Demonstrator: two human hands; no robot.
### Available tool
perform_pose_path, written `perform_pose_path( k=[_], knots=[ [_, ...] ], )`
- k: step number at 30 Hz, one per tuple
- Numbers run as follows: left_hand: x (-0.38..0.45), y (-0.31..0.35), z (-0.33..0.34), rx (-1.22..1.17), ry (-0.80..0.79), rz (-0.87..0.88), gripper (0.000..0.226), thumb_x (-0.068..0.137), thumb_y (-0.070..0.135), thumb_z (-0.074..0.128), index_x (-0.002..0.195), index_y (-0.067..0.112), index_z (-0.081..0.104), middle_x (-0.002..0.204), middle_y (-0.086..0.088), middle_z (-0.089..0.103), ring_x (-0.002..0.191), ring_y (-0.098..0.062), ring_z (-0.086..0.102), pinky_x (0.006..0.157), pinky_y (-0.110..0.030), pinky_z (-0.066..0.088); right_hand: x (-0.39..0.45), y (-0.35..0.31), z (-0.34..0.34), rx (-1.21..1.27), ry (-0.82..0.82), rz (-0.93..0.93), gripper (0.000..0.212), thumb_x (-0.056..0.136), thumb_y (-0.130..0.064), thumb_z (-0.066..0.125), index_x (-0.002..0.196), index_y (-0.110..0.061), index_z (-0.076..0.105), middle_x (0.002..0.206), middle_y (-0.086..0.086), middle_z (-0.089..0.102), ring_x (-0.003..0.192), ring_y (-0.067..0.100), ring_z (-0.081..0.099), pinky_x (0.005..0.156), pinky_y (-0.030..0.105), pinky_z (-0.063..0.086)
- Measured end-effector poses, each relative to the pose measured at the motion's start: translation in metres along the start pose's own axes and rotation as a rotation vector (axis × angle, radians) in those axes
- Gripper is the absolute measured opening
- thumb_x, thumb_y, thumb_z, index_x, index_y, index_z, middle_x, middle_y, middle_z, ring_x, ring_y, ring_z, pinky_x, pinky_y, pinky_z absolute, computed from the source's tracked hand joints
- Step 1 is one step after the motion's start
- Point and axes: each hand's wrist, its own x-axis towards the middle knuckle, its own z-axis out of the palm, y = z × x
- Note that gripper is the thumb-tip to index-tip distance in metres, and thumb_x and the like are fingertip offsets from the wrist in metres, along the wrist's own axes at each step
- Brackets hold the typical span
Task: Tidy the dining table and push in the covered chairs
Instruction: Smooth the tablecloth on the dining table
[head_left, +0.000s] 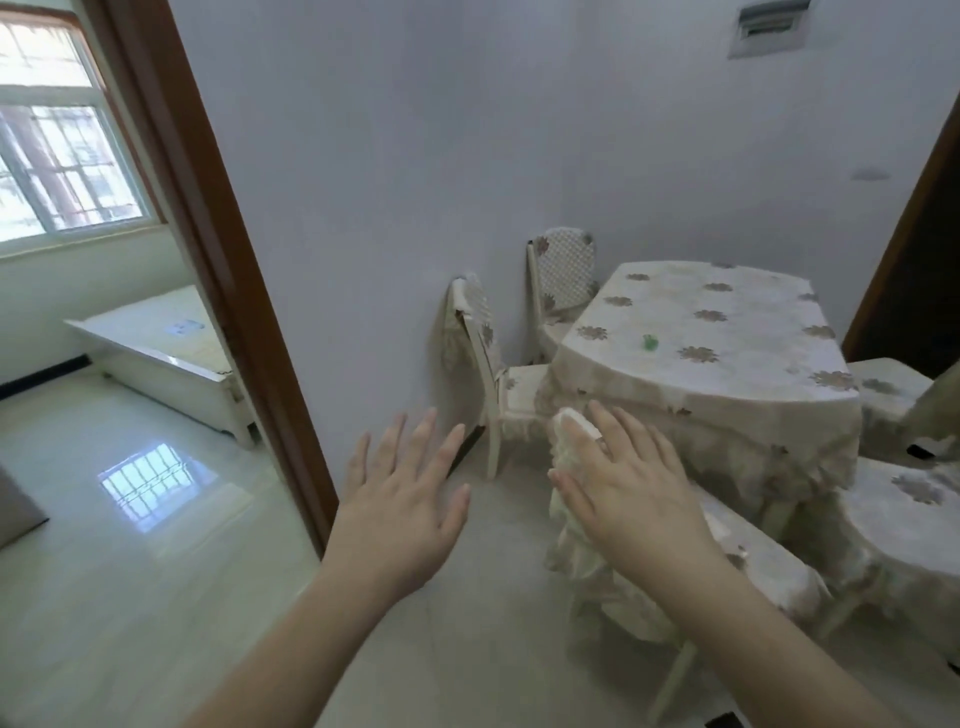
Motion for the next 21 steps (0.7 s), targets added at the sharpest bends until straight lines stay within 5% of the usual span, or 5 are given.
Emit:
perform_pose_path(
  k=[3,7,16,21],
  knots=[
    [0.014,-0.037,0.022,-0.009,0.011,-0.061,0.059,0.092,0.053,0.023,0.148,0.034,0.029,0.156,0.0,0.031,0.146,-0.024,0.019,0.115,-0.048,0.008,0.037,-0.028,0.029,0.02,0.002,-0.025,0.063,0.091,-0.058,0.018,0.137,-0.025,0.046,0.14,0.007,0.048,0.131,0.027,0.039,0.11,0.041,0.023],
    [0.036,-0.093,0.061,0.006,-0.044,-0.066,0.058,0.092,0.05,0.03,0.142,0.026,0.044,0.152,-0.005,0.038,0.144,-0.027,0.025,0.115,-0.051,0.013,0.086,-0.076,0.068,-0.003,0.015,-0.021,0.058,0.091,-0.055,0.03,0.128,-0.02,0.057,0.13,0.009,0.056,0.124,0.03,0.045,0.109,0.049,0.02],
    [0.124,-0.177,0.107,-0.054,-0.11,0.002,0.06,0.094,0.054,0.016,0.149,0.033,0.025,0.154,0.001,0.033,0.145,-0.023,0.022,0.117,-0.046,0.012,0.169,-0.119,0.136,-0.019,-0.055,0.026,0.062,0.092,-0.054,0.032,0.144,-0.02,0.038,0.145,0.008,0.045,0.134,0.028,0.04,0.112,0.045,0.015],
    [0.176,-0.179,0.144,-0.116,-0.091,0.085,0.058,0.093,0.05,0.024,0.143,0.027,0.043,0.146,-0.002,0.046,0.138,-0.024,0.036,0.114,-0.044,0.022,0.198,-0.102,0.171,-0.044,-0.1,0.061,0.064,0.091,-0.056,0.033,0.145,-0.023,0.035,0.146,0.007,0.043,0.135,0.029,0.038,0.112,0.047,0.018]
  ],
)
